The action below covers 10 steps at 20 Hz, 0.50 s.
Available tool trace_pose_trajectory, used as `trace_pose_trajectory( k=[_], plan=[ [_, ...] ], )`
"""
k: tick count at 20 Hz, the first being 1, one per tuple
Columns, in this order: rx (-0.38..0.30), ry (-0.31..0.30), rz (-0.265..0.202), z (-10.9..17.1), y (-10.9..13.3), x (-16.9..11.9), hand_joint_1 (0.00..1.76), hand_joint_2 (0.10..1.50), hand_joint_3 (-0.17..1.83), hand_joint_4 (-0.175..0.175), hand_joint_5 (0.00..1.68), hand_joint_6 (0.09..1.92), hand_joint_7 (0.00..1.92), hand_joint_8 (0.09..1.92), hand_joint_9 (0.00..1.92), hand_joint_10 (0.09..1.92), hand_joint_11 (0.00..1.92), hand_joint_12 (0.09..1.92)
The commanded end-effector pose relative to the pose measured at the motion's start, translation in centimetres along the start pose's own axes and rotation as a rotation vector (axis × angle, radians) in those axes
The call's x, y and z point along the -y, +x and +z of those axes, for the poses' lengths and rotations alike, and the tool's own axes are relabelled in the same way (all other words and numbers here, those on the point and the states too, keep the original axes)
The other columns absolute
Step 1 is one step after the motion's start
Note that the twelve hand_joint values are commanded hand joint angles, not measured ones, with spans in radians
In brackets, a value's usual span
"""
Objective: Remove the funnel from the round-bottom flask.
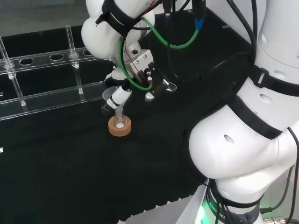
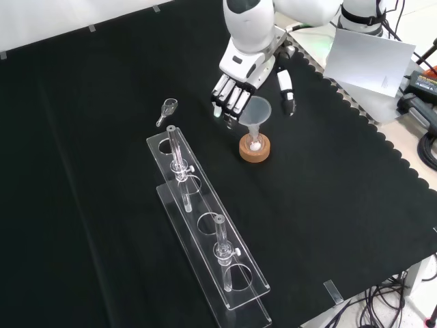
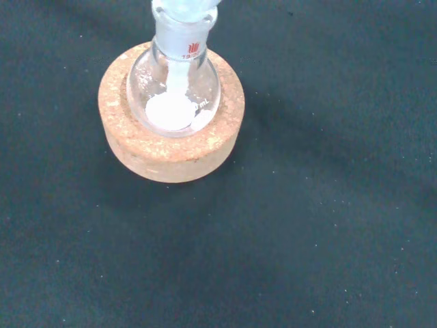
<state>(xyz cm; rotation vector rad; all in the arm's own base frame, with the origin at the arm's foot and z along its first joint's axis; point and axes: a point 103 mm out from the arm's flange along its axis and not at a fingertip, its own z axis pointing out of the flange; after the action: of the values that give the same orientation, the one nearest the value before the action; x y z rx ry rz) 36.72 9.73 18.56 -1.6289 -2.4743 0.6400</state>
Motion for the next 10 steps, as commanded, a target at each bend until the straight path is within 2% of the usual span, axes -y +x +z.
trace_pose_trajectory(
  k=[1, 10],
  plan=[
    [0.01, 0.01, 0.007, 0.11, -0.56, -0.07, 0.26, 0.71, 0.01, -0.025, 0.34, 0.09, 0.41, 0.58, 0.0, 0.85, 0.0, 1.3],
    [0.011, 0.0, 0.012, 0.29, -0.78, -0.11, 0.31, 0.72, 0.01, -0.025, 0.36, 0.09, 0.45, 0.59, 0.02, 0.89, 0.0, 1.3]
  ],
)
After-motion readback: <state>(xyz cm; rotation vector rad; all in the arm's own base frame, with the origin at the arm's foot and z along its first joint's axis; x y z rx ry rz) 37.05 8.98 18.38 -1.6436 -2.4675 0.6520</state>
